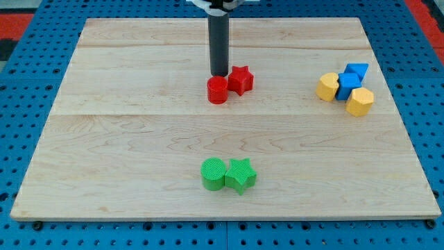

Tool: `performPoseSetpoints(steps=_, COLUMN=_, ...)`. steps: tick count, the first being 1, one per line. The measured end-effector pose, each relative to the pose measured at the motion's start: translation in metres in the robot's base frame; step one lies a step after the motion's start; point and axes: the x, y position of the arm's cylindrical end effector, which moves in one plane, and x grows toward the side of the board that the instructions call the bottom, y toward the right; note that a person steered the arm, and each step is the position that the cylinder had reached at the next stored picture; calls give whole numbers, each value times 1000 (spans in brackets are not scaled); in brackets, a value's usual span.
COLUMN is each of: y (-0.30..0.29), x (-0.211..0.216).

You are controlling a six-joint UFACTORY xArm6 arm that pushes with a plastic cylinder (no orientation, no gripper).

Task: Push the red circle towards the green blocks

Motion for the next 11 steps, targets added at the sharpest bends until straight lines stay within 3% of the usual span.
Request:
performPoseSetpoints(steps=3, y=-21, x=68)
performPoseSetpoints(steps=5, y=-47, x=79)
performPoseSetpoints(steps=8, y=-15, x=108)
performPoseSetpoints(steps=10, y=23, x=95)
performPoseSetpoints(steps=11, y=23, x=116)
